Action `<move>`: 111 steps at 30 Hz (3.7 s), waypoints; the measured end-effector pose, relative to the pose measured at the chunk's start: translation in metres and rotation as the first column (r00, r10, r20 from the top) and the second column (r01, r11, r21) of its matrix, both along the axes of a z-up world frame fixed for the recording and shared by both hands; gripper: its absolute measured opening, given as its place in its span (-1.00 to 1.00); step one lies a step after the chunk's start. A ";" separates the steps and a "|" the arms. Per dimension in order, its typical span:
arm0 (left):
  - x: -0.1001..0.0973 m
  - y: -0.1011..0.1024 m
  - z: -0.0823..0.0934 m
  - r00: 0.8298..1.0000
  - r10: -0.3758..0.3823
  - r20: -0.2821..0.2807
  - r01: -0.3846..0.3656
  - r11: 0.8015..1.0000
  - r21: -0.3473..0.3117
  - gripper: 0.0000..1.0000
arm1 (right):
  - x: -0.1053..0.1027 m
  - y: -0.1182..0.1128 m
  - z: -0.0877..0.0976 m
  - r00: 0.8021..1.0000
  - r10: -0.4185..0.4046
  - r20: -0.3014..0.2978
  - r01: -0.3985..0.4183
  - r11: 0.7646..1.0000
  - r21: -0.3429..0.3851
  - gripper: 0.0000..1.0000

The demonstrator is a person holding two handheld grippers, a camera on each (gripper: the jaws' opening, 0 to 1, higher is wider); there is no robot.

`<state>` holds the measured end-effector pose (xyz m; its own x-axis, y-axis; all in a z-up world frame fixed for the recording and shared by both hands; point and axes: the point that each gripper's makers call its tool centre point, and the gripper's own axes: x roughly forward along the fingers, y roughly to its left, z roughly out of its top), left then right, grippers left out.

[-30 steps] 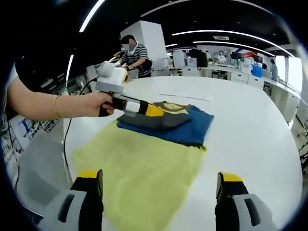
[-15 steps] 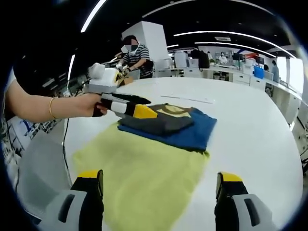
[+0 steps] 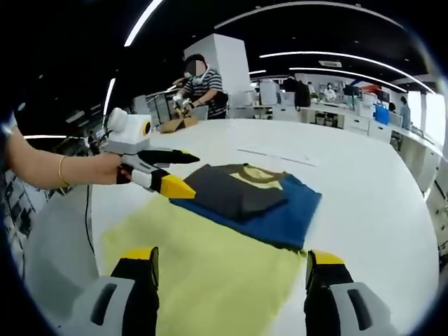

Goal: Fold the garment on the visible template until the final outline fits inside the template.

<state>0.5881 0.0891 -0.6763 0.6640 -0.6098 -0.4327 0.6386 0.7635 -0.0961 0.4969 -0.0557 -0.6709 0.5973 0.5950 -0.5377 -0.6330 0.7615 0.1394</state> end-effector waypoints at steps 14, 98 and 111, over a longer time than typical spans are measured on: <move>-0.030 0.033 0.009 1.000 -0.020 0.019 0.020 1.000 0.009 0.98 | 0.040 0.032 0.000 0.999 0.048 0.023 -0.047 0.999 -0.012 0.26; -0.111 0.100 0.004 0.993 0.102 -0.058 -0.103 0.995 -0.008 0.98 | 0.103 0.016 -0.035 0.968 -0.204 0.145 0.222 0.967 -0.123 -1.00; -0.116 0.095 0.003 0.995 0.073 -0.065 -0.073 0.997 -0.005 0.98 | 0.074 -0.012 -0.058 0.956 -0.292 0.032 0.294 0.948 -0.126 -1.00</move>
<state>0.4717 0.1838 -0.6728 0.6775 -0.5643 -0.4718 0.5735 0.8069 -0.1416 0.5704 -0.0680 -0.7286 0.7423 0.3199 -0.5888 -0.3807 0.9244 0.0225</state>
